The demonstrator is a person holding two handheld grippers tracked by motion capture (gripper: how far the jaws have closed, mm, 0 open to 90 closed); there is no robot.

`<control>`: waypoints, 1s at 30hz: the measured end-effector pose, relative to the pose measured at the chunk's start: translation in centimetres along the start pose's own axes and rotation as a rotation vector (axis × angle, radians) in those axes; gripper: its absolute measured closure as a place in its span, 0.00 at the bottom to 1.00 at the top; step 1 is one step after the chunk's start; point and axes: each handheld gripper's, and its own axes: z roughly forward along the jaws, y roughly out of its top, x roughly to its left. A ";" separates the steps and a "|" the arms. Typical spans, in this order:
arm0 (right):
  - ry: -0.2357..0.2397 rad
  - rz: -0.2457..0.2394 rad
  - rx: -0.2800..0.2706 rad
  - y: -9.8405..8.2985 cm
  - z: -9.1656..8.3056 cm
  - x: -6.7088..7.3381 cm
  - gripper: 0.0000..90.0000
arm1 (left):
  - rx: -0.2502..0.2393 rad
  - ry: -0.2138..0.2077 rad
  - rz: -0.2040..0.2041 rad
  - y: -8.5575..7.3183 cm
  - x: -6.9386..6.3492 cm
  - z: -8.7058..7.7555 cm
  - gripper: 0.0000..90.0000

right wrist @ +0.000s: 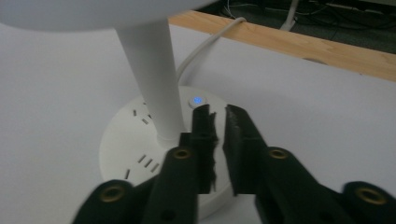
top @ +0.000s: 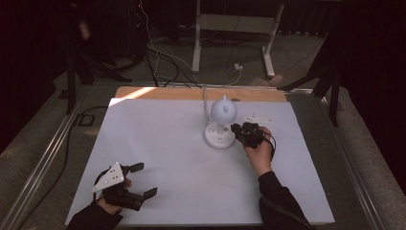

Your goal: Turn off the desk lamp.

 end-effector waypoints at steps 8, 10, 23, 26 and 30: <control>0.039 0.009 0.016 0.0 -0.6 -0.7 0.47 | 0.001 -0.001 0.000 0.0 0.0 0.0 0.01; 0.046 0.025 0.023 -0.1 -0.9 -0.9 0.42 | 0.002 -0.001 -0.001 0.0 0.0 0.0 0.01; 0.218 0.015 0.031 -1.0 -3.1 -0.3 0.00 | -0.001 -0.004 0.002 0.0 -0.1 0.0 0.01; 0.243 0.006 0.017 -1.4 -4.0 -0.2 0.00 | -0.001 -0.003 0.002 0.0 -0.1 0.0 0.01; 0.239 -0.018 0.015 -2.2 -5.0 -0.2 0.00 | -0.001 -0.004 0.002 0.0 -0.1 0.0 0.01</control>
